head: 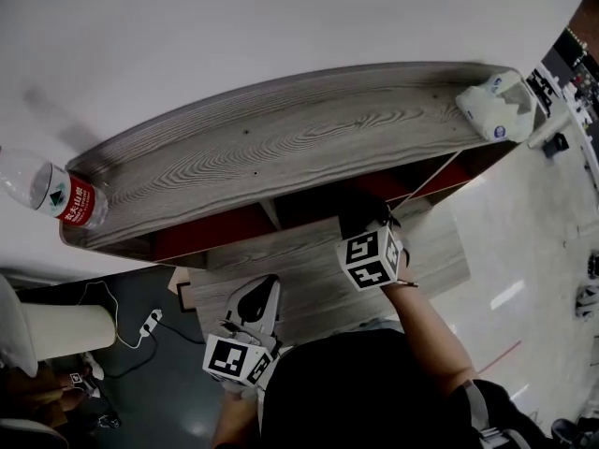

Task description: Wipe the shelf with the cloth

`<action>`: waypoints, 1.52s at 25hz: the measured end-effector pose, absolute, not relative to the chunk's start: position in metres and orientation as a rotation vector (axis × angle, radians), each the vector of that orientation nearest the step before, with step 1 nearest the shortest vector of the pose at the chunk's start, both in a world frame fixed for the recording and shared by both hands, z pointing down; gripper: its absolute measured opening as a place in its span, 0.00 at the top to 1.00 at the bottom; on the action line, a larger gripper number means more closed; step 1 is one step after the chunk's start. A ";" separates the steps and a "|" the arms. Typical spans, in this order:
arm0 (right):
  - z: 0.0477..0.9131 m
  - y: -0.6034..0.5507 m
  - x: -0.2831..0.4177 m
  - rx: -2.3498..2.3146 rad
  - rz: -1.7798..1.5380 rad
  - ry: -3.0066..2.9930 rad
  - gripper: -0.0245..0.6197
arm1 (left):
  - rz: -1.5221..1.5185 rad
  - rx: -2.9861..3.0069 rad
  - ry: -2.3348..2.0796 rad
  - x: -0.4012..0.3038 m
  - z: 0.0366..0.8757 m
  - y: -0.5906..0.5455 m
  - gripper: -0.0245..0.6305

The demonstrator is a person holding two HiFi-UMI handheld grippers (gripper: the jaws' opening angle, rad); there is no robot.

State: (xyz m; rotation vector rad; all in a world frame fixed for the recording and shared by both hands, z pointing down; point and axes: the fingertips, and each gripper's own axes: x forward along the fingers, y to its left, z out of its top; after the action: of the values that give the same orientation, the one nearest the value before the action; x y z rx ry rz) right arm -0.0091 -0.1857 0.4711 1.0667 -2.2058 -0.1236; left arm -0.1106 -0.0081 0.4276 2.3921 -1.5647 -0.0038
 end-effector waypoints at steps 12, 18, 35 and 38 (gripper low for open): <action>0.474 -0.148 -0.087 0.823 -0.151 -2.311 0.84 | -0.019 2.321 -1.669 -0.128 0.426 0.011 0.95; 0.472 -0.142 -0.100 0.811 -0.117 -2.348 0.84 | -0.022 2.286 -1.708 -0.135 0.428 0.021 0.95; 0.456 -0.154 -0.111 0.850 0.746 -2.633 0.83 | -0.009 2.230 -1.766 -0.137 0.430 0.034 0.95; 0.455 -0.154 -0.115 0.853 0.828 -2.647 0.83 | -0.013 2.212 -1.781 -0.141 0.431 0.037 0.95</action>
State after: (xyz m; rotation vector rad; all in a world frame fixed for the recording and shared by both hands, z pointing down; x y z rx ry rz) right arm -0.1154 -0.1535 0.4550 0.8529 -2.6474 0.8280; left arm -0.1406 0.0368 0.4307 2.2121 -1.7812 -0.0134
